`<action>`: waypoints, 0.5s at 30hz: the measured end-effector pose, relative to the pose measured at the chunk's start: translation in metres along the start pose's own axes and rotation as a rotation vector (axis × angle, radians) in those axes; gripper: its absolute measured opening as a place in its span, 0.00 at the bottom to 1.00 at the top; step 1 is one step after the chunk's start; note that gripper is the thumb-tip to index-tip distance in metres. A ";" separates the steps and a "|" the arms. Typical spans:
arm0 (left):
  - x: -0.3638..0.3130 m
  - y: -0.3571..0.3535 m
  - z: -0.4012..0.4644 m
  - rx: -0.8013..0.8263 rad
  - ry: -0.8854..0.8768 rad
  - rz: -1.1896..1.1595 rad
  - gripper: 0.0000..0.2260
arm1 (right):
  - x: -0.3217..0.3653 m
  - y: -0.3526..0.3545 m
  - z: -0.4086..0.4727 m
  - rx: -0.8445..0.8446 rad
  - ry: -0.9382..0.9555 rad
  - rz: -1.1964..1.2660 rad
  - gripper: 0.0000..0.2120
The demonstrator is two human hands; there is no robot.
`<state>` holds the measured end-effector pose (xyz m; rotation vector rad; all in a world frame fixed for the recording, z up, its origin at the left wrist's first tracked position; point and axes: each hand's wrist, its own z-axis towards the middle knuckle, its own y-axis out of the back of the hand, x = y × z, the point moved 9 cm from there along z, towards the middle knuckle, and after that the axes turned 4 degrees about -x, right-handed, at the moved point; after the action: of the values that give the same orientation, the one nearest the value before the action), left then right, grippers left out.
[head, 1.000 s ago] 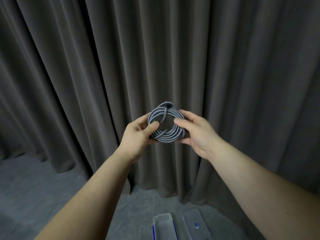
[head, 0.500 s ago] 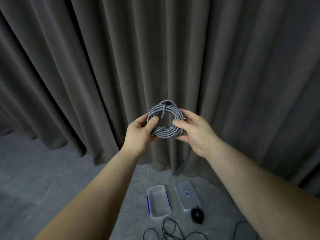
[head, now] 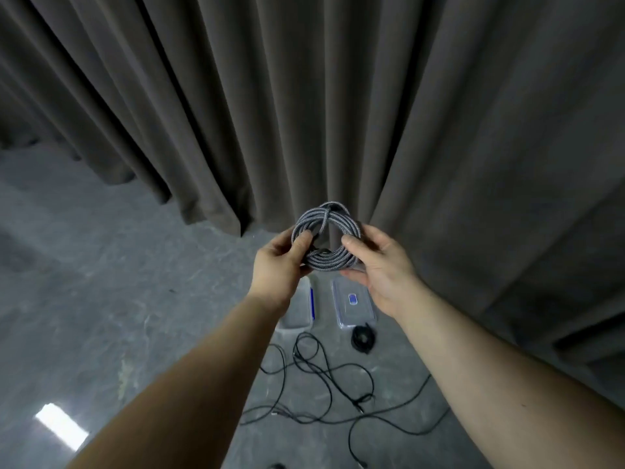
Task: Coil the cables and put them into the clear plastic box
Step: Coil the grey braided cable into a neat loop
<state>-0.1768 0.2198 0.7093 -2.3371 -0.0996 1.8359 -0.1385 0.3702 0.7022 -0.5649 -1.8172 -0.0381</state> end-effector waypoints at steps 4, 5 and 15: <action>0.092 0.002 0.012 -0.037 0.106 0.030 0.09 | -0.081 0.038 0.019 0.026 -0.094 -0.059 0.19; 0.117 0.004 0.015 -0.044 0.137 0.033 0.08 | -0.102 0.048 0.024 0.013 -0.111 -0.059 0.19; 0.396 0.032 0.057 -0.011 0.341 0.033 0.05 | -0.356 0.159 0.088 -0.218 -0.217 -0.002 0.19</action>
<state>-0.1378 0.2552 0.3114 -2.6328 -0.0276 1.4244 -0.0795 0.4098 0.3087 -0.7448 -2.0388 -0.1847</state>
